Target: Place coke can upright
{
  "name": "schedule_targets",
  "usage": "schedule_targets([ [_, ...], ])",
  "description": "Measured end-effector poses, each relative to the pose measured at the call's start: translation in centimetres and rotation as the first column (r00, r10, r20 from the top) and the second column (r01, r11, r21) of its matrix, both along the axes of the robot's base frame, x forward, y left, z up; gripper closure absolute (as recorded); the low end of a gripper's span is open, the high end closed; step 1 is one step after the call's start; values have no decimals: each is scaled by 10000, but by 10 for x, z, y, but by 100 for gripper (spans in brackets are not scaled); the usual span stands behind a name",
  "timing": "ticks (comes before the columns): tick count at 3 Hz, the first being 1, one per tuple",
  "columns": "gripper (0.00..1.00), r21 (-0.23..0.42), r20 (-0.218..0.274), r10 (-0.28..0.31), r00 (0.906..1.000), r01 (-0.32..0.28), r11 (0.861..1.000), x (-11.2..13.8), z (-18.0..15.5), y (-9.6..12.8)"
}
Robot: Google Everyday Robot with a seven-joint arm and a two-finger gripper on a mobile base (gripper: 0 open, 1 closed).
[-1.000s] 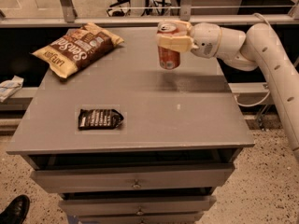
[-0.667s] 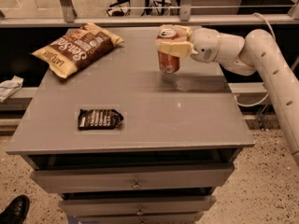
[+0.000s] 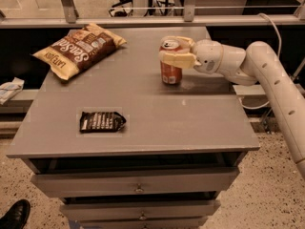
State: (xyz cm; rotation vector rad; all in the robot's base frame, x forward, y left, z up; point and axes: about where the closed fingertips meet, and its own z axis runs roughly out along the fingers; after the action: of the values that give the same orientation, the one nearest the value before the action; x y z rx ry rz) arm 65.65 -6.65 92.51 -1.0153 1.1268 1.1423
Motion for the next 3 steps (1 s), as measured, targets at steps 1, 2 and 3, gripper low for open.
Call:
schedule_targets([
  [1, 37, -6, -34, 130, 9999, -130, 9999, -1, -7, -1],
  [2, 14, -179, -10, 177, 9998, -177, 9997, -4, -12, -3],
  [3, 0, -871, 168, 92, 9998, -77, 9962, -7, -15, -10],
])
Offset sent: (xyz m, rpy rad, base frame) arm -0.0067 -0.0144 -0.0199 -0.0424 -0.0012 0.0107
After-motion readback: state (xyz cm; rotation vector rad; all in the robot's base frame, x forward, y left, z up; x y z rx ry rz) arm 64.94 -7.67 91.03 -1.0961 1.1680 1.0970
